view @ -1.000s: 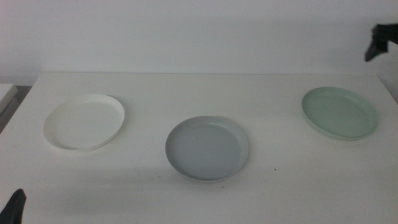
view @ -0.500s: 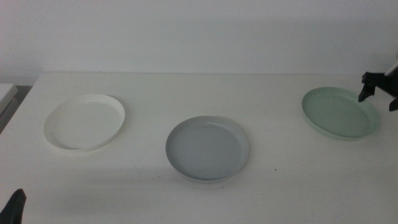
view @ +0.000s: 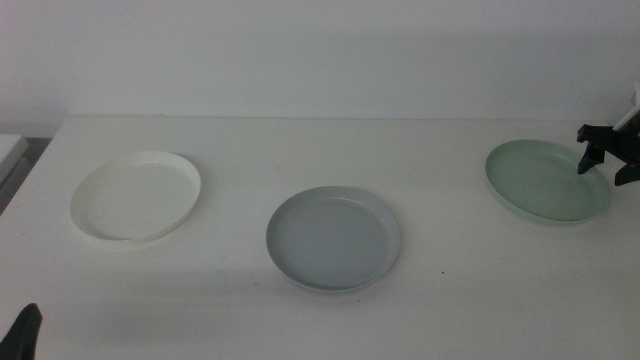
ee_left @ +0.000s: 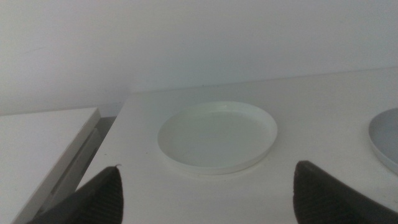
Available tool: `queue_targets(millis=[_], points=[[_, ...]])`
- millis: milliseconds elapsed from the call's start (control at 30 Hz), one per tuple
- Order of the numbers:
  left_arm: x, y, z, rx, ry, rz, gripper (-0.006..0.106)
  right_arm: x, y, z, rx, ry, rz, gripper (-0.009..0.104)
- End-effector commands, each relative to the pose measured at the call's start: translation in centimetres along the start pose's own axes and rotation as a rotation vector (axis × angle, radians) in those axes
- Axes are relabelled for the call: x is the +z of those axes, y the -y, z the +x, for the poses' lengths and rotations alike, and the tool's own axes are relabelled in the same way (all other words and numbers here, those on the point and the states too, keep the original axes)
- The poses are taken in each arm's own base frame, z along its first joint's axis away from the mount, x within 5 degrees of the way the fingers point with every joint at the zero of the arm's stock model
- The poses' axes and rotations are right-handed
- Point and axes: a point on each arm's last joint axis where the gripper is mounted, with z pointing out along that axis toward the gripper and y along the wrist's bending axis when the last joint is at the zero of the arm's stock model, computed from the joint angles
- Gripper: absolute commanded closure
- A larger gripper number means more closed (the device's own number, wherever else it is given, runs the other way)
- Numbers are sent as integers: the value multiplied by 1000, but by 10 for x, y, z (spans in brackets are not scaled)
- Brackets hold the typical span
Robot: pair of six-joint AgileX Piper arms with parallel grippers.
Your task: Stack the three bowls on top of each other.
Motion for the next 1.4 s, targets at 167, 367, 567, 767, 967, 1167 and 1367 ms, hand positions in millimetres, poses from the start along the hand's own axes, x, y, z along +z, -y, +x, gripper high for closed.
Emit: queue_targets(millis=[167, 367, 567, 767, 967, 1167, 1367], points=[[0, 0, -1, -5, 18, 3, 7, 8, 4, 3, -7, -26, -2, 46], [0, 0, -1, -5, 18, 3, 7, 15, 3, 5, 0, -41, -16, 61], [0, 0, -1, -5, 18, 3, 7, 12, 4, 5, -36, -45, 6, 96], [0, 0, -1, -5, 18, 3, 7, -57, -21, -3, -82, 56, -20, 96], [0, 0, -1, -5, 18, 3, 7, -107, -86, 44, -209, 166, -108, 96], [0, 0, -1, -5, 18, 3, 7, -117, -160, 117, -315, 137, -268, 98], [0, 0, -1, -5, 18, 3, 7, -104, -222, 152, -412, 111, -335, 98]])
